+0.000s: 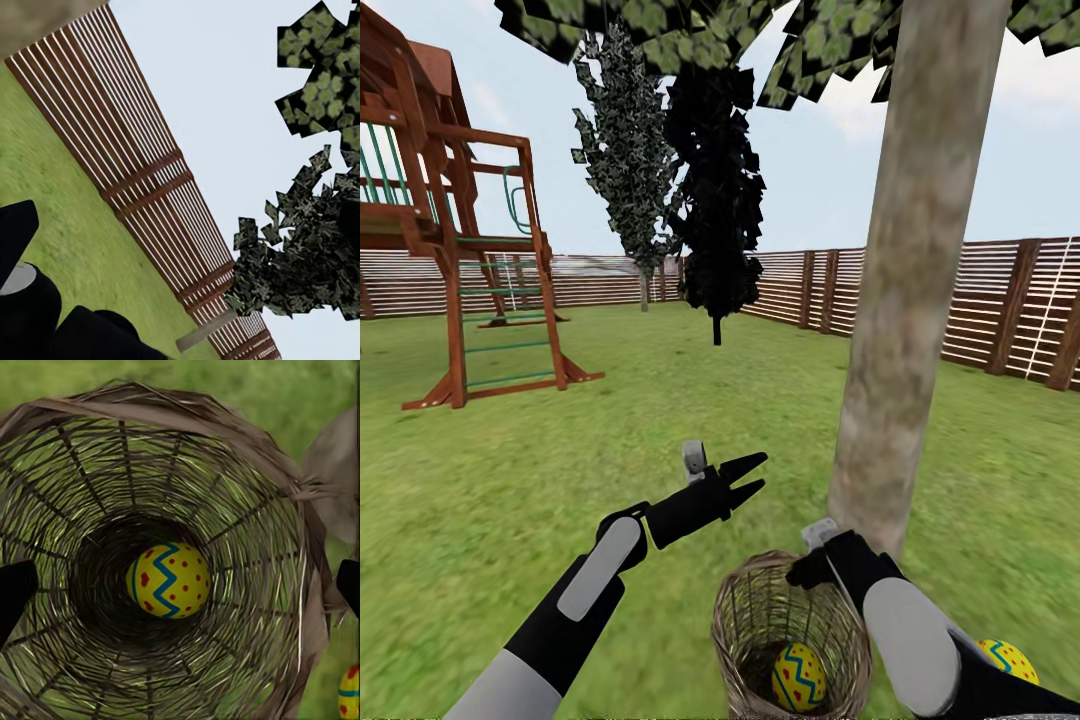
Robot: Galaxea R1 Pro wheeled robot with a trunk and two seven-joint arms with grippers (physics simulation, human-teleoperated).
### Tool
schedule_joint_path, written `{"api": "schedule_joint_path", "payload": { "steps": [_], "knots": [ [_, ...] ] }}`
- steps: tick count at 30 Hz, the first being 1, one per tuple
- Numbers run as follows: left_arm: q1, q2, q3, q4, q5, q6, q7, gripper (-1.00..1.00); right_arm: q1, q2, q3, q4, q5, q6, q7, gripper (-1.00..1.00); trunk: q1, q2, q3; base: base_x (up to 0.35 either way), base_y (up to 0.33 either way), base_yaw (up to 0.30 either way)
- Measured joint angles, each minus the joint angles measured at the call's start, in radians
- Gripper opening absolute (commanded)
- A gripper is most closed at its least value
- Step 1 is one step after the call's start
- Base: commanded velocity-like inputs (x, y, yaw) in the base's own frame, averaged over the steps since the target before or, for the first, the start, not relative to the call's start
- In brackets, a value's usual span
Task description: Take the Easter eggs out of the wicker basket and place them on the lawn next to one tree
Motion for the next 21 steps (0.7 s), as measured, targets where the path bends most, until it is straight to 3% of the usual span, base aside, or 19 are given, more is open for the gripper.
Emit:
{"api": "schedule_joint_path", "payload": {
  "steps": [6, 12, 15, 21],
  "knots": [
    [0.000, 0.000, 0.000, 0.000, -0.001, -0.002, 0.003, 1.00, -0.038, 0.001, 0.031, 0.004, 0.001, 0.006, -0.001, 1.00, 0.023, -0.042, -0.019, 0.000, 0.000, 0.000],
    [0.000, -0.001, 0.000, 0.000, -0.001, -0.002, 0.006, 1.00, -0.086, 0.000, 0.035, 0.099, -0.001, 0.113, -0.018, 1.00, 0.046, -0.084, -0.038, 0.000, 0.000, 0.000],
    [0.000, -0.002, 0.000, 0.000, -0.001, -0.002, 0.006, 1.00, -0.094, -0.002, 0.034, 0.114, -0.001, 0.124, -0.053, 1.00, 0.058, -0.105, -0.047, 0.000, 0.000, 0.000],
    [0.000, -0.002, 0.000, 0.000, 0.000, -0.002, 0.006, 1.00, -0.096, -0.005, 0.033, 0.161, -0.001, 0.127, -0.060, 1.00, 0.081, -0.147, -0.066, 0.000, 0.000, 0.000]
  ]
}}
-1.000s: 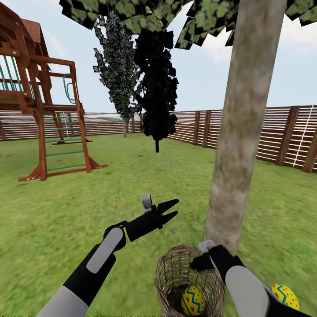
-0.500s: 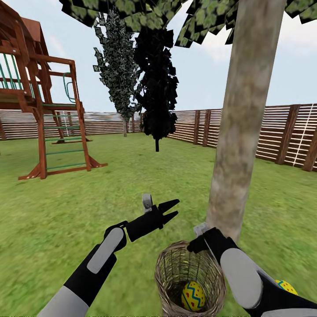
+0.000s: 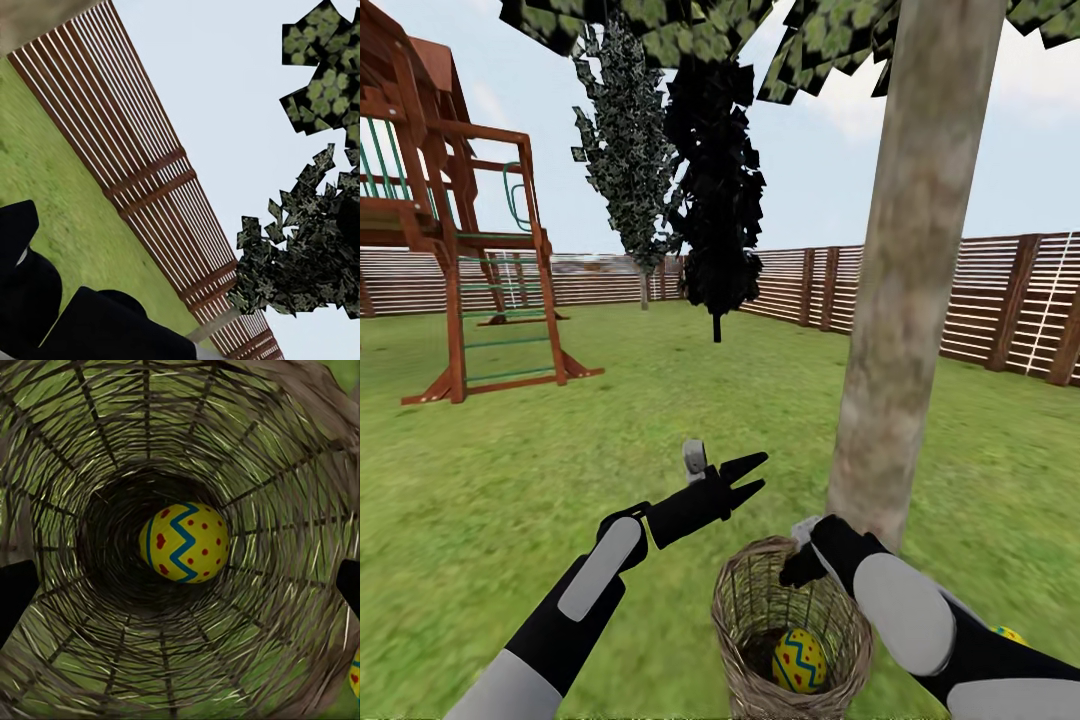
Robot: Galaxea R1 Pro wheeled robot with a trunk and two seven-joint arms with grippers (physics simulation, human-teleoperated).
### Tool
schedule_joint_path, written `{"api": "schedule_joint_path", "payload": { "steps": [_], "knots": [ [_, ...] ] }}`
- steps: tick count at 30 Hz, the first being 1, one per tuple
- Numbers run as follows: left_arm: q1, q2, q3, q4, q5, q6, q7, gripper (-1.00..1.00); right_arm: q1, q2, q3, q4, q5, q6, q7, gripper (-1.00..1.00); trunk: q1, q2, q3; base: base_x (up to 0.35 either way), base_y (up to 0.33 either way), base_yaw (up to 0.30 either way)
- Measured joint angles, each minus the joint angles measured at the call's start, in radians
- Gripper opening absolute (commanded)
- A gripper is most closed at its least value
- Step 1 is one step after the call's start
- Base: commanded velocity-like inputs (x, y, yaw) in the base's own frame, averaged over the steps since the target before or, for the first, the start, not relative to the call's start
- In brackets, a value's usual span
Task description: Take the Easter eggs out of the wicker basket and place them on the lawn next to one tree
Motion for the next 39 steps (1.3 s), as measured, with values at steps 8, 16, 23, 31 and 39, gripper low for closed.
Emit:
{"api": "schedule_joint_path", "payload": {
  "steps": [8, 16, 23, 31, 39],
  "knots": [
    [0.000, 0.001, 0.000, 0.000, 0.002, 0.001, 0.000, 1.00, 0.000, 0.002, 0.000, 0.003, 0.000, -0.003, 0.003, 1.00, 0.031, -0.056, -0.024, 0.000, 0.000, -0.044],
    [0.000, 0.001, 0.000, 0.000, 0.002, 0.001, 0.000, 1.00, 0.000, 0.003, 0.000, 0.005, -0.001, -0.003, 0.004, 1.00, 0.061, -0.112, -0.042, 0.000, 0.000, -0.230],
    [0.000, 0.004, 0.000, 0.000, 0.003, 0.001, -0.007, 1.00, 0.000, 0.002, 0.000, 0.005, -0.001, -0.003, 0.033, 1.00, 0.073, -0.133, -0.047, 0.000, 0.000, -0.146],
    [0.000, 0.000, 0.002, 0.035, 0.004, 0.000, -0.009, 1.00, 0.000, 0.002, 0.000, 0.005, -0.001, -0.004, 0.039, 1.00, 0.073, -0.133, -0.046, 0.051, 0.153, -0.004],
    [0.000, -0.002, 0.003, 0.045, 0.005, 0.000, -0.011, 1.00, 0.001, 0.000, -0.001, 0.005, -0.002, -0.004, 0.041, 1.00, 0.073, -0.133, -0.045, 0.157, 0.220, -0.172]
  ]
}}
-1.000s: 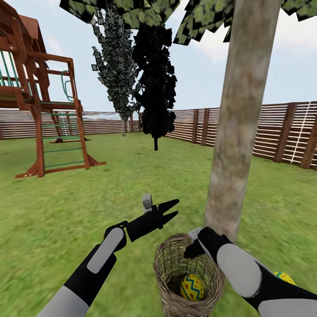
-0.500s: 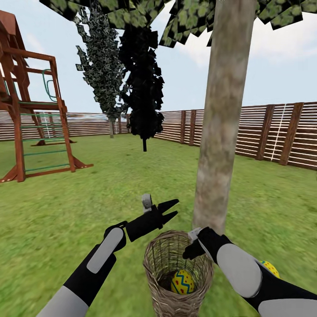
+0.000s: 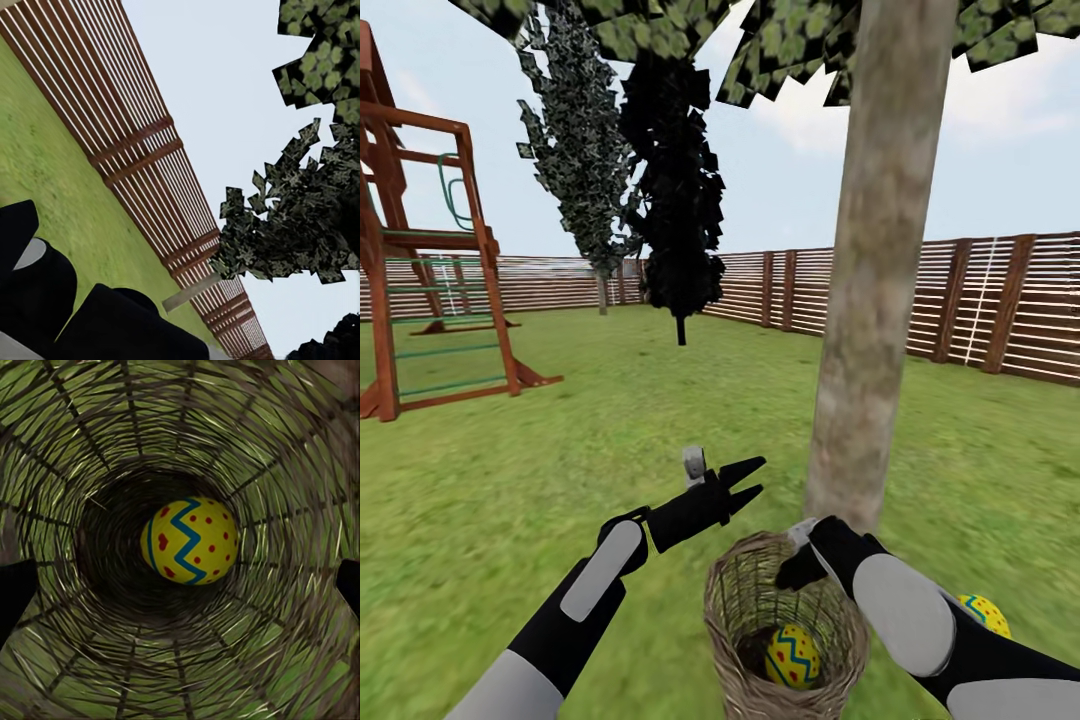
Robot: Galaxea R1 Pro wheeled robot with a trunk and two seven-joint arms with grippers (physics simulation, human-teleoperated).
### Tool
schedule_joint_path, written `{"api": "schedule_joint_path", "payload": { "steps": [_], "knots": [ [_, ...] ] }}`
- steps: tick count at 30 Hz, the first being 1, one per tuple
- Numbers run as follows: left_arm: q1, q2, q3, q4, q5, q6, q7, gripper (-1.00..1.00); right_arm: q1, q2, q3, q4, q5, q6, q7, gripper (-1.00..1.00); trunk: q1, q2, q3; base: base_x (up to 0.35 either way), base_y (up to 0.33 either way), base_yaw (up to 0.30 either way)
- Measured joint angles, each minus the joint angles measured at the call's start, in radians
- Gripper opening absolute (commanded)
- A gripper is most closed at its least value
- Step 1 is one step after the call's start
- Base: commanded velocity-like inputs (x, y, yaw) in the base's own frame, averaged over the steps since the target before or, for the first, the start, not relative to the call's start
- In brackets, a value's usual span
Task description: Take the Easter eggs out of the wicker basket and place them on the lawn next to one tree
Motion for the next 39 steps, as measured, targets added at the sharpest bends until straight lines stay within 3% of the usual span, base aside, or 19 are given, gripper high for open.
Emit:
{"api": "schedule_joint_path", "payload": {
  "steps": [10, 19, 36, 39],
  "knots": [
    [0.000, 0.002, 0.000, -0.001, 0.000, 0.000, -0.001, 1.00, 0.000, -0.001, 0.000, 0.000, -0.002, 0.000, 0.000, 1.00, 0.000, 0.000, 0.005, 0.016, 0.014, -0.275],
    [0.000, 0.000, 0.000, -0.001, -0.001, 0.000, 0.000, 1.00, 0.000, 0.002, 0.001, 0.000, 0.000, -0.001, 0.000, 1.00, 0.035, -0.063, -0.021, 0.000, 0.000, -0.053],
    [0.000, 0.000, 0.000, 0.000, -0.002, 0.000, 0.000, 1.00, 0.000, 0.006, 0.002, 0.001, 0.003, -0.007, -0.001, 1.00, 0.043, -0.067, -0.087, 0.000, 0.000, 0.000],
    [0.000, 0.001, 0.000, 0.000, -0.001, 0.000, 0.000, 1.00, 0.000, 0.005, 0.002, 0.000, 0.003, -0.007, -0.001, 1.00, 0.043, -0.067, -0.087, 0.000, 0.000, 0.000]
  ]
}}
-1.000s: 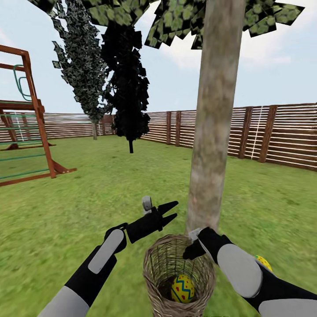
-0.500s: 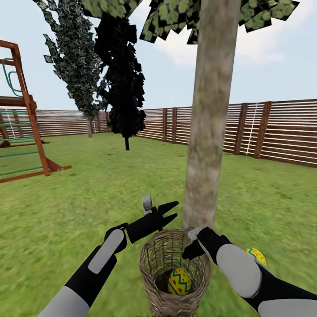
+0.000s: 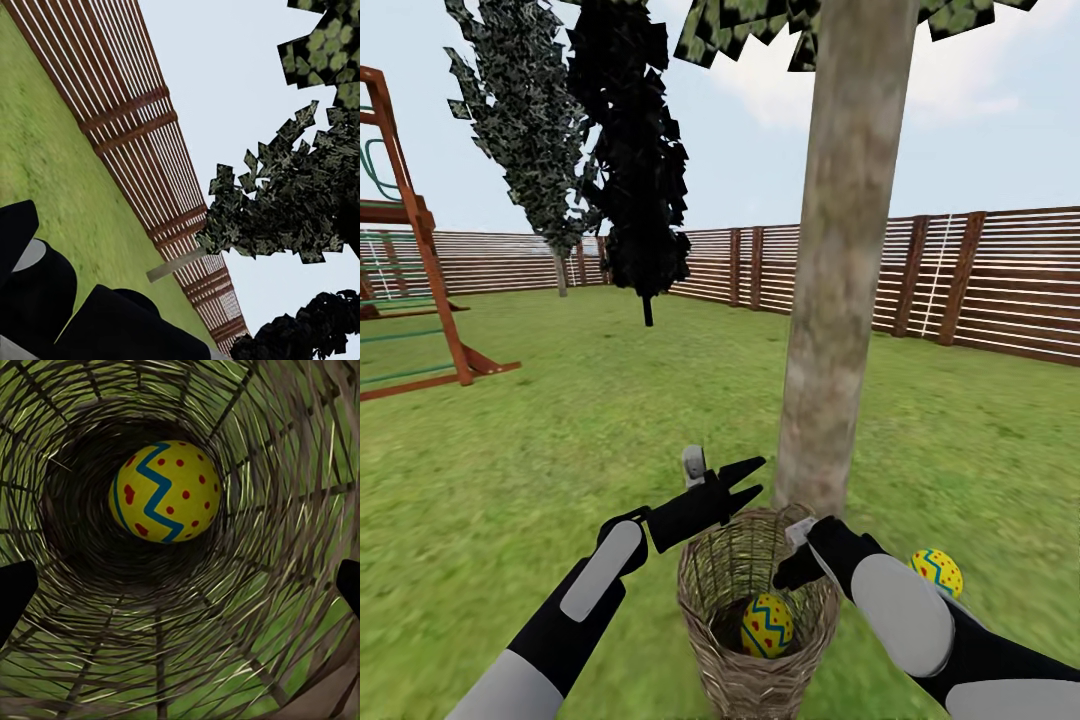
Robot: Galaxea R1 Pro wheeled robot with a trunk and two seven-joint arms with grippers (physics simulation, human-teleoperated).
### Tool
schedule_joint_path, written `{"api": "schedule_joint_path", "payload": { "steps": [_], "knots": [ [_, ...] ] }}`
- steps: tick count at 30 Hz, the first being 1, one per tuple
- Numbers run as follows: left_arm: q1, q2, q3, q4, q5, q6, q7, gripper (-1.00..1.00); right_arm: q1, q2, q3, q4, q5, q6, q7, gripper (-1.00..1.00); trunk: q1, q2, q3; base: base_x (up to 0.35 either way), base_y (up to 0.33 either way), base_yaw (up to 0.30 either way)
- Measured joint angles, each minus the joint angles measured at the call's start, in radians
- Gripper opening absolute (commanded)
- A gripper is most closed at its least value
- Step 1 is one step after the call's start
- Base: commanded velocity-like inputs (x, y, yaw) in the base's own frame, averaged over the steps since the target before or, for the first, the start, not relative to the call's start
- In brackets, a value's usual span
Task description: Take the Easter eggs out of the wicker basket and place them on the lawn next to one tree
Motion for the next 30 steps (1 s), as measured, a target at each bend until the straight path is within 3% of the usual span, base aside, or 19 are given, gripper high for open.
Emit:
{"api": "schedule_joint_path", "payload": {
  "steps": [4, 13, 22, 28, 30],
  "knots": [
    [0.000, 0.000, 0.000, 0.001, 0.001, 0.000, 0.000, 1.00, 0.000, 0.001, 0.000, 0.001, 0.000, 0.000, 0.000, 1.00, 0.000, 0.000, 0.000, 0.038, 0.000, 0.000],
    [0.000, -0.001, 0.000, 0.002, 0.001, 0.000, 0.000, 1.00, 0.000, 0.001, 0.001, 0.001, 0.000, 0.000, 0.000, 1.00, -0.001, 0.000, 0.000, 0.305, 0.000, 0.000],
    [0.000, 0.001, 0.000, 0.002, 0.001, 0.000, -0.001, 1.00, 0.000, 0.001, 0.002, 0.007, 0.000, 0.000, 0.001, 1.00, 0.000, 0.000, 0.000, 0.031, 0.000, 0.000],
    [0.000, 0.002, 0.000, -0.001, 0.000, 0.000, 0.000, 1.00, 0.000, 0.006, 0.002, 0.045, 0.000, -0.021, -0.005, 1.00, 0.003, -0.001, -0.023, 0.000, 0.000, 0.000],
    [0.000, 0.003, 0.000, -0.003, 0.000, 0.000, 0.000, 1.00, 0.001, 0.023, 0.003, 0.071, 0.000, -0.037, -0.016, 1.00, 0.004, -0.002, -0.031, 0.000, 0.000, 0.000]
  ]
}}
